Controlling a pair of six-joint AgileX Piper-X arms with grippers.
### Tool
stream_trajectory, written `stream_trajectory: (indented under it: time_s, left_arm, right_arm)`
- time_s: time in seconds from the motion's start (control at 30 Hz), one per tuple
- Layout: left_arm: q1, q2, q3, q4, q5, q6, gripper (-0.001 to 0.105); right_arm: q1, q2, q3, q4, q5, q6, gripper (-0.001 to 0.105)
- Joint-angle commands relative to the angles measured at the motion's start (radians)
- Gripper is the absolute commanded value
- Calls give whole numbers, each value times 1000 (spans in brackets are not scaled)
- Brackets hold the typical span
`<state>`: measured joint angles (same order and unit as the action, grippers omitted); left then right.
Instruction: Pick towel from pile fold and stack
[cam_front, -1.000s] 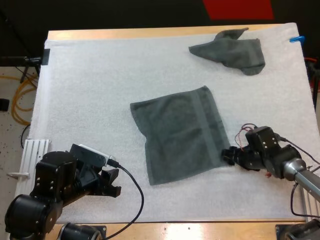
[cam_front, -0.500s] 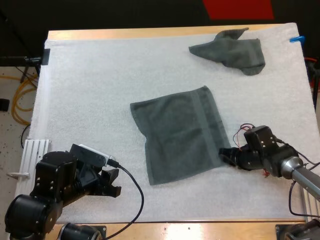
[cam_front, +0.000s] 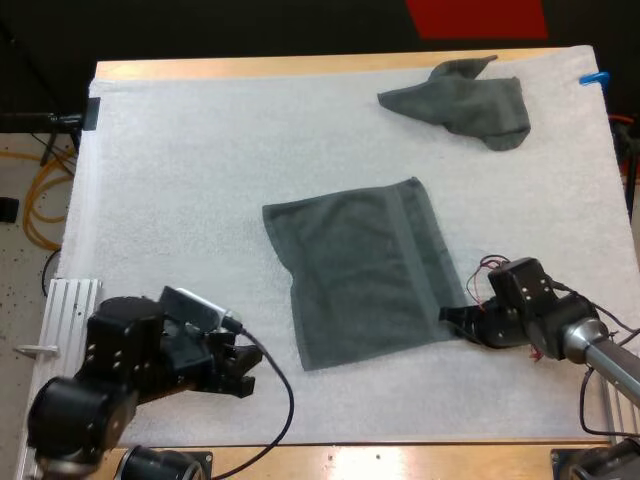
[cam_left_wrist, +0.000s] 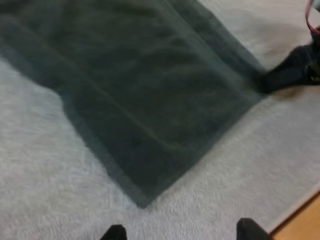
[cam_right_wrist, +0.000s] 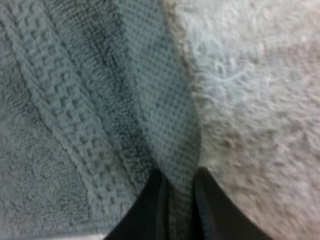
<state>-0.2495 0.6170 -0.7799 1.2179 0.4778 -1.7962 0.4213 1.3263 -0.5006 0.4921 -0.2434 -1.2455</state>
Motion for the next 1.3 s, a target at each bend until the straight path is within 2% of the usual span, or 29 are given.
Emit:
stream_trajectory:
  time_s: [0.0,0.13,0.33,0.4,0.53,0.63,0.77,0.97,1.1,1.27]
  left_arm:
    - [0,20,23,-29,21,11,46]
    - [-3,66,60,-82,18,44,46]
    - [-96,176,67,-153,3,38,46]
    - [-133,241,67,-188,5,6,46]
    - [-143,344,83,-245,14,-47,46]
    - [-143,407,127,-336,33,-100,46]
    - [-143,478,207,-430,107,-189,46]
    - [-143,538,297,-545,105,-323,46]
    - [-143,577,306,-594,102,-390,46]
    - [-143,645,306,-627,99,-406,46]
  right_arm:
    - [1,-18,3,33,15,-18,0]
    - [1,-30,3,38,15,-38,0]
    - [1,-30,3,41,15,-37,0]
    - [1,-30,3,46,15,-37,0]
    - [1,-30,3,53,15,-37,0]
    - [1,-30,3,53,15,-37,0]
    - [1,-30,3,53,15,-37,0]
    - [1,-30,3,53,15,-37,0]
    - [1,-30,3,53,15,-37,0]
    - [1,-30,3,53,15,-37,0]
